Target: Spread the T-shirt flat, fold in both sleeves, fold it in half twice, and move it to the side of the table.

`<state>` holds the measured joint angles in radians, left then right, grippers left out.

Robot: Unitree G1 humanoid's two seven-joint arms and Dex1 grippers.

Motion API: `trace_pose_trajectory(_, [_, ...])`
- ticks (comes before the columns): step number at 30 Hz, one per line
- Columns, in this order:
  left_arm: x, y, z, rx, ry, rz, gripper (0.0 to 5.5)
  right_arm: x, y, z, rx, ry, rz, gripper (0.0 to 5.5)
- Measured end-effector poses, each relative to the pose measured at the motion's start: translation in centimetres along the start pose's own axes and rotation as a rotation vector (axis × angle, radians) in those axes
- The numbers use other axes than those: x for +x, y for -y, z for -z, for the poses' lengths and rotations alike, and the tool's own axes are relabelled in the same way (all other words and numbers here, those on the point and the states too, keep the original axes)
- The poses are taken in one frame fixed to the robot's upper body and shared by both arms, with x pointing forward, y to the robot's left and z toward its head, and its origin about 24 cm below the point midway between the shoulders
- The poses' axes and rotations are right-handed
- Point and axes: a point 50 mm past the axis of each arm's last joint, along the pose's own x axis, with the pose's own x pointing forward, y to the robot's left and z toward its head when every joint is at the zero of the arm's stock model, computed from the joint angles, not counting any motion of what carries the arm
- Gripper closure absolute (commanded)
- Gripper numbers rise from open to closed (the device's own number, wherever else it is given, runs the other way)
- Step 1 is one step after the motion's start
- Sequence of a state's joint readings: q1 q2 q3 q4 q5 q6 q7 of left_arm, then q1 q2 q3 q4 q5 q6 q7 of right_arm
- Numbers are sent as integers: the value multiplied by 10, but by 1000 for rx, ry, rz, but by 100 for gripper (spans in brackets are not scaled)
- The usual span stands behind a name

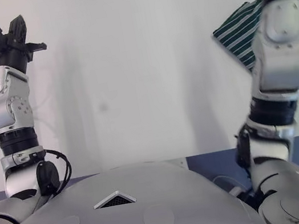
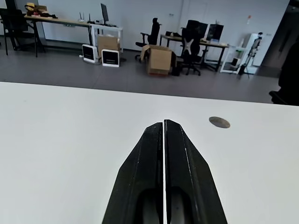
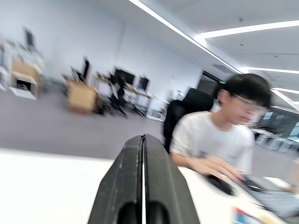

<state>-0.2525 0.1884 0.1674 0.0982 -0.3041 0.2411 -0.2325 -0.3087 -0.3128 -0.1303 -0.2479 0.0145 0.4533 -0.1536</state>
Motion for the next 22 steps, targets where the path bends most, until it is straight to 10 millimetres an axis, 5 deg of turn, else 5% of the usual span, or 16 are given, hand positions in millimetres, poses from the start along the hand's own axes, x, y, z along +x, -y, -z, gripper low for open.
trace_pose_trajectory(2, [-7,2,15,-16,-53,-3,546,-16,-29,36,81,-151,-40,550])
trace_pose_trajectory(4, [-9,5,21,-36,-69,-2,546,-23,-33,50,69,-193,-42,550])
trace_pose_trajectory(13, [-7,3,33,-16,-121,-60,546,-36,-50,63,56,-214,-88,550])
trace_pose_trajectory(22, [13,10,26,76,-83,-48,546,-46,-41,69,-6,-199,-99,550])
